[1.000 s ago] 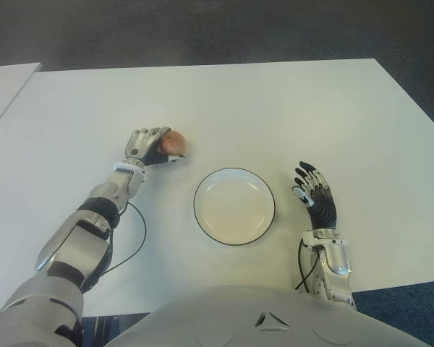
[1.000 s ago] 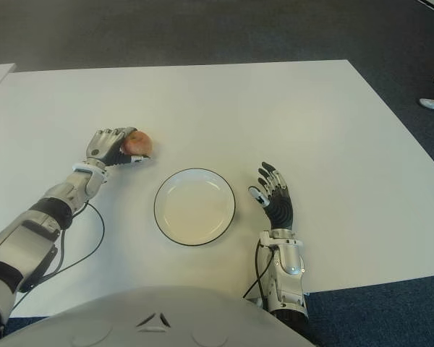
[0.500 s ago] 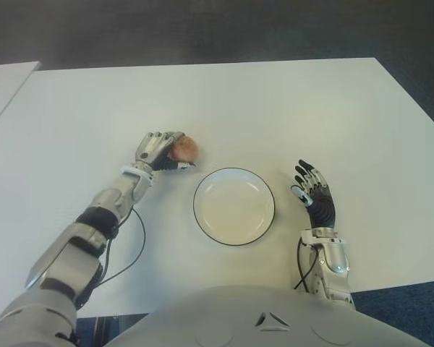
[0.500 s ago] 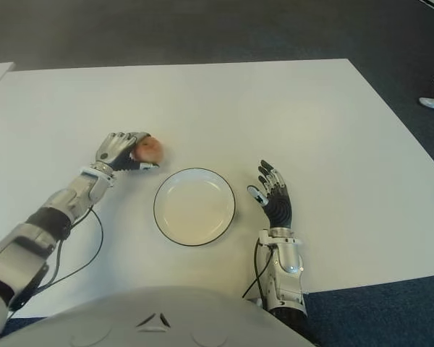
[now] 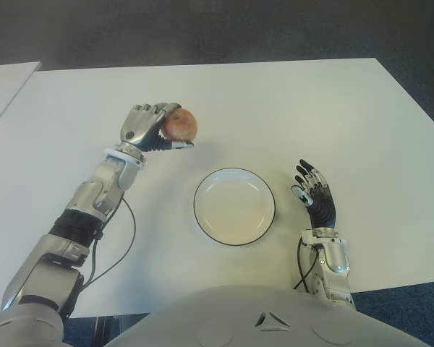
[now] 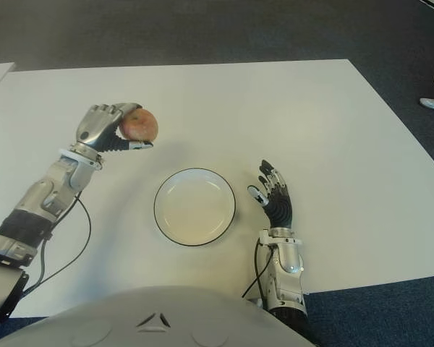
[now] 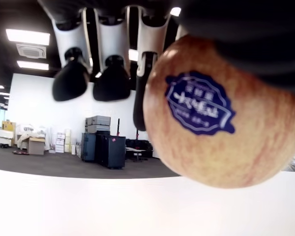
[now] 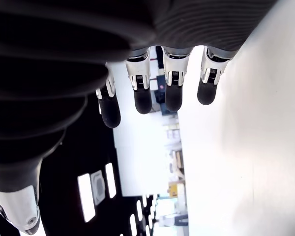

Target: Put the apples into the plate.

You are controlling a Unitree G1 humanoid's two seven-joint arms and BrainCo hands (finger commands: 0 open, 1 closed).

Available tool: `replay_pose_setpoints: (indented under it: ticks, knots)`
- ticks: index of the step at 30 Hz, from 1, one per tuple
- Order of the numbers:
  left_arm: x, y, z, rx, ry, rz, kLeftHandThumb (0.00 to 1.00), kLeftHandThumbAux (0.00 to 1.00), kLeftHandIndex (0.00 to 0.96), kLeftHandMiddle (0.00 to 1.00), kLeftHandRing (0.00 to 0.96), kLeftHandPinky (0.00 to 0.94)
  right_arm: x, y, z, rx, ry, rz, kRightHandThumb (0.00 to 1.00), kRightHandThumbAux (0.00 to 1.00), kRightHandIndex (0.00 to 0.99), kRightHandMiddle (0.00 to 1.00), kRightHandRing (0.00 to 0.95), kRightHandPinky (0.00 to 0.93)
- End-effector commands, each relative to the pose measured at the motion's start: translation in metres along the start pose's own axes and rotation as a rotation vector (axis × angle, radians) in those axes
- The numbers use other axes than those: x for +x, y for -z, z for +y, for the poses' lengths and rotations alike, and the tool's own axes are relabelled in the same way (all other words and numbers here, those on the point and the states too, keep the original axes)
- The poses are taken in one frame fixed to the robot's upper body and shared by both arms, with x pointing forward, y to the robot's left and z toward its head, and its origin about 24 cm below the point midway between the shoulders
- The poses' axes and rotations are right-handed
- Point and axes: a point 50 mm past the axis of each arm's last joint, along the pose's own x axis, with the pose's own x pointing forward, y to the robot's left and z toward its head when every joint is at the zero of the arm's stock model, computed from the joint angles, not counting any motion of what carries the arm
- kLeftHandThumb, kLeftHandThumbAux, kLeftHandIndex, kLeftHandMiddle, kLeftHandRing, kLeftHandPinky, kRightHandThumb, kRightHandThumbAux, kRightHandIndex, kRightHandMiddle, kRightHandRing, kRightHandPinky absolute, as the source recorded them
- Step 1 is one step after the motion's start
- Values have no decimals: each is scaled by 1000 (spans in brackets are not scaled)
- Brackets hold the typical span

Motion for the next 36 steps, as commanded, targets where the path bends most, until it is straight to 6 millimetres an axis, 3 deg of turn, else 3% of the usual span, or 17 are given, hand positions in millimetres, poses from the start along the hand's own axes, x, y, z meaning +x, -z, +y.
replay_pose_setpoints:
  ticks: [1,23,30,36]
  knots:
    - [-9,-6,-4,-25,36,-7,742,694,443,827,819,755,-5,8,2,20,9,46,292,636,165,126,93,114]
    - [-17,-46,9,-74,4,-139,747,694,443,834,832,797,-8,11,5,26,7,70,321,633,135,106,71,88]
    - [-24,-84,-8,-88,66,-259,750,693,444,841,839,824,-8,12,7,26,11,73,325,635,125,102,68,82]
    - [-35,-103,-20,-99,124,-319,750,693,444,840,835,827,-8,13,8,26,12,72,328,642,129,104,68,78]
